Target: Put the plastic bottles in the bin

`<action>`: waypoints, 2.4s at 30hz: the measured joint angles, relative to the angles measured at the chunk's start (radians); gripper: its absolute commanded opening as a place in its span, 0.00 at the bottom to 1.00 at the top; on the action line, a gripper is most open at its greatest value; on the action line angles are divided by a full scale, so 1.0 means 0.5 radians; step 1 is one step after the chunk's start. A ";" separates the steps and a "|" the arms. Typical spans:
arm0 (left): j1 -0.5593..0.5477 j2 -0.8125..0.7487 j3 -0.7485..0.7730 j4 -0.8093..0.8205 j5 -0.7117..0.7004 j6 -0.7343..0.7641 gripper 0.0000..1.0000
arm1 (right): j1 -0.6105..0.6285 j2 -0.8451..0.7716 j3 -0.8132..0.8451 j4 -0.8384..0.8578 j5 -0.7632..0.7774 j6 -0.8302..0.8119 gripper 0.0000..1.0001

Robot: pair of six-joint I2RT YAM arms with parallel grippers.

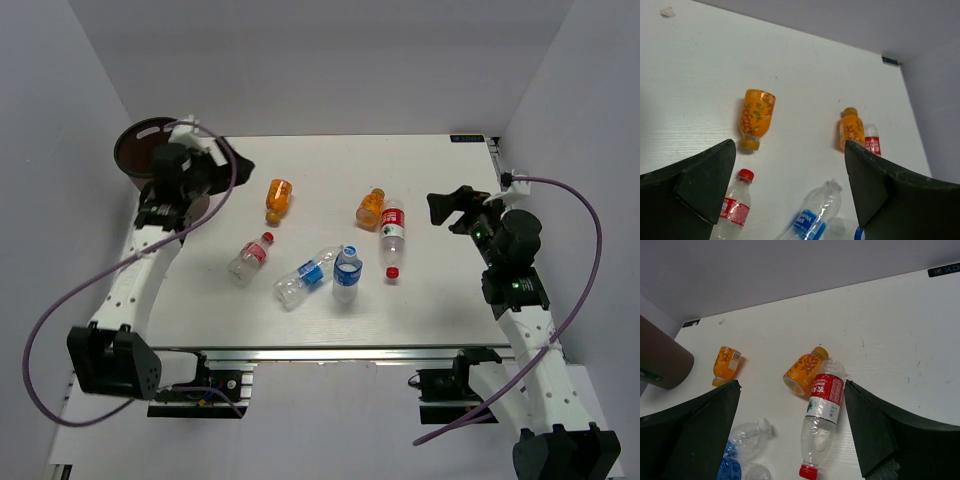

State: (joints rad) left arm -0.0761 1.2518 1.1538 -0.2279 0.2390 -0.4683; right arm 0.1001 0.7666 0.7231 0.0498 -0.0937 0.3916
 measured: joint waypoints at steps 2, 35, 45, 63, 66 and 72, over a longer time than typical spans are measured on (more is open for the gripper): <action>-0.177 0.163 0.151 -0.069 -0.105 0.066 0.98 | 0.000 0.002 0.000 -0.005 -0.033 -0.011 0.89; -0.430 2.184 1.527 -0.671 -0.502 0.630 0.33 | 0.000 0.282 0.002 -0.313 0.137 -0.178 0.89; -0.432 2.005 1.782 -0.800 -0.669 0.661 0.21 | 0.000 0.309 0.002 -0.308 0.134 -0.176 0.89; 0.381 0.629 1.423 -0.019 -1.678 0.562 0.35 | 0.000 0.318 0.002 -0.309 0.121 -0.175 0.89; 0.369 0.748 1.331 0.047 -1.713 0.568 0.35 | 0.000 0.318 0.002 -0.310 0.124 -0.175 0.89; 0.371 1.102 1.308 0.069 -1.767 0.543 0.47 | 0.000 0.318 0.002 -0.311 0.137 -0.178 0.89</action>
State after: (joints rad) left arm 0.1093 1.8027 1.8076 -0.1936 -0.6445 -0.1967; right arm 0.1001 0.9257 0.7242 -0.1059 -0.0254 0.3027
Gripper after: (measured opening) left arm 0.685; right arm 0.895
